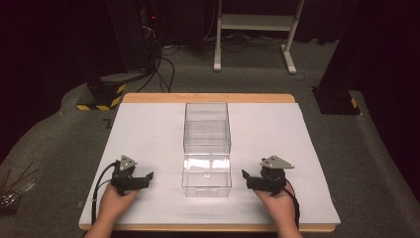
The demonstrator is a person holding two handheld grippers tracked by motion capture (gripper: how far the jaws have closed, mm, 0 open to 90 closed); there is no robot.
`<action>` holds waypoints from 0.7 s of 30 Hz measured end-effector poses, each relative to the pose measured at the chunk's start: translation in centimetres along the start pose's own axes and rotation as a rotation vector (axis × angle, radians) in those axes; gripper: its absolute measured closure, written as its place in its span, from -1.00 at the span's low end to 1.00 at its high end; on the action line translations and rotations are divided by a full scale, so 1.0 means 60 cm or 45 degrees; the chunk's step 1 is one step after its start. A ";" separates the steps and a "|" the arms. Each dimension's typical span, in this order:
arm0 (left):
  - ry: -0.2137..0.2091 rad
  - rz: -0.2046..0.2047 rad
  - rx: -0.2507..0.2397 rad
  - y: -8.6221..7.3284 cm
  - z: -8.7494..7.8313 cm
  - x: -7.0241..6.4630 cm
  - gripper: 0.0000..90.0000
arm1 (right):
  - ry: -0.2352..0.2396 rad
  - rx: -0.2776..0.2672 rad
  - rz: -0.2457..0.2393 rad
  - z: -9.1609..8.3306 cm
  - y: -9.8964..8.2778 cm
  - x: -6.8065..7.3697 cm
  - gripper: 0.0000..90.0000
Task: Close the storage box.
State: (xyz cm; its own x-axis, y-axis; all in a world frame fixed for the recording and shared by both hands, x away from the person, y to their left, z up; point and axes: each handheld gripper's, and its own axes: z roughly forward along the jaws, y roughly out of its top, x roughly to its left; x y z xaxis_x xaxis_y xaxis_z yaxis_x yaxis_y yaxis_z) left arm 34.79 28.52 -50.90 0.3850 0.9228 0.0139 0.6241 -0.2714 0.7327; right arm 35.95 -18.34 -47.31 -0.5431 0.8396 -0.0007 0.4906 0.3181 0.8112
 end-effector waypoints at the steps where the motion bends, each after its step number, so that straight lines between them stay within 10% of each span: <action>1: -0.001 0.001 0.002 0.000 0.000 0.000 -0.67 | 0.005 -0.002 -0.003 -0.001 0.000 0.002 -0.71; 21: 0.001 -0.003 -0.004 0.000 0.000 0.000 -0.67 | 0.113 -0.157 -0.058 -0.047 0.030 0.045 -0.71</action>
State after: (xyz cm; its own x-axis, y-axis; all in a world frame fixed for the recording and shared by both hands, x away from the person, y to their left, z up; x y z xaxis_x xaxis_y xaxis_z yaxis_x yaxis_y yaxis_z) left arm 34.78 28.50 -50.91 0.3829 0.9237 0.0123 0.6231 -0.2681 0.7348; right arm 33.44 -16.71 -44.18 -0.6237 0.7816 0.0083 0.3799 0.2938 0.8771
